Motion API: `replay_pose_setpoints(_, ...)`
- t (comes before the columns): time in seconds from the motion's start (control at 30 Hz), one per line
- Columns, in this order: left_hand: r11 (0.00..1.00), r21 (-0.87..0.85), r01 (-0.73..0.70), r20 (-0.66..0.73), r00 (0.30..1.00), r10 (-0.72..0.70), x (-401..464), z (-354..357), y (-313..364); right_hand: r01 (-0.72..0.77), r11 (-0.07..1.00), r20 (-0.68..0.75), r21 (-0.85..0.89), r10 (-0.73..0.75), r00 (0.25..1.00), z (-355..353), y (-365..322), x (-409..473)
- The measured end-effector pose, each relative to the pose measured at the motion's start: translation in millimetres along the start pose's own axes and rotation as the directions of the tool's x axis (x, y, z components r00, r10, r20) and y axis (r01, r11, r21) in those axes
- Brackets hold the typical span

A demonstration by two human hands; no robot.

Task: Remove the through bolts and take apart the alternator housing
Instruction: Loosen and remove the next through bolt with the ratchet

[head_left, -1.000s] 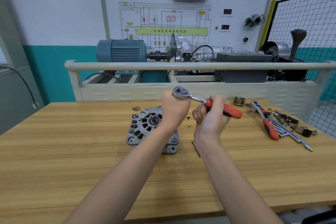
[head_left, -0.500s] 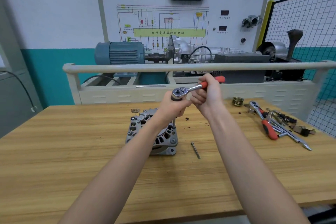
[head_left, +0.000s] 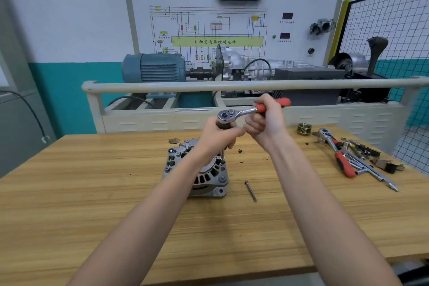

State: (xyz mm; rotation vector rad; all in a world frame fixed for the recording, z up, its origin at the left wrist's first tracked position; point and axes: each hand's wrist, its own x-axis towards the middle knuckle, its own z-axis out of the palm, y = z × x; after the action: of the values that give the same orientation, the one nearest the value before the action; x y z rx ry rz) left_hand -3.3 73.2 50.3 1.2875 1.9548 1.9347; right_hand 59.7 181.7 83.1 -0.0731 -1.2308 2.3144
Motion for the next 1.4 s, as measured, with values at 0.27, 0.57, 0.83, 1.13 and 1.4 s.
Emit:
replay_pose_setpoints(0.27, 0.995, -0.095, 0.027, 0.029, 0.999, -0.024, 2.4, -3.5, -0.5, -0.074, 0.997, 0.070, -0.037, 0.077, 0.995, 9.3, -2.3, 13.9)
replay_pose_setpoints(0.57, 0.995, -0.091, -0.051, -0.460, 0.888, 0.003, -0.7, 27.5, -1.7, 0.450, 0.888, -0.336, 0.090, -0.399, 0.853, 11.8, 51.2, -46.6)
replay_pose_setpoints(0.83, 0.991, 0.117, 0.065, -0.004, 0.998, -0.065, -5.2, -1.1, 14.5, -0.043, 0.998, -0.002, -0.051, 0.043, 0.999, 4.4, -3.7, 4.8)
replay_pose_setpoints(1.13, 1.000, -0.026, 0.003, -0.177, 0.984, -0.008, -0.7, 10.6, 9.0, 0.100, 0.993, -0.193, 0.062, -0.086, 0.977, 11.2, 12.7, -2.5)
replay_pose_setpoints(1.4, 0.997, -0.072, -0.013, -0.482, 0.876, -0.023, -1.1, 30.1, 2.3, 0.379, 0.919, -0.327, 0.107, -0.328, 0.886, 12.2, 39.0, -39.1)
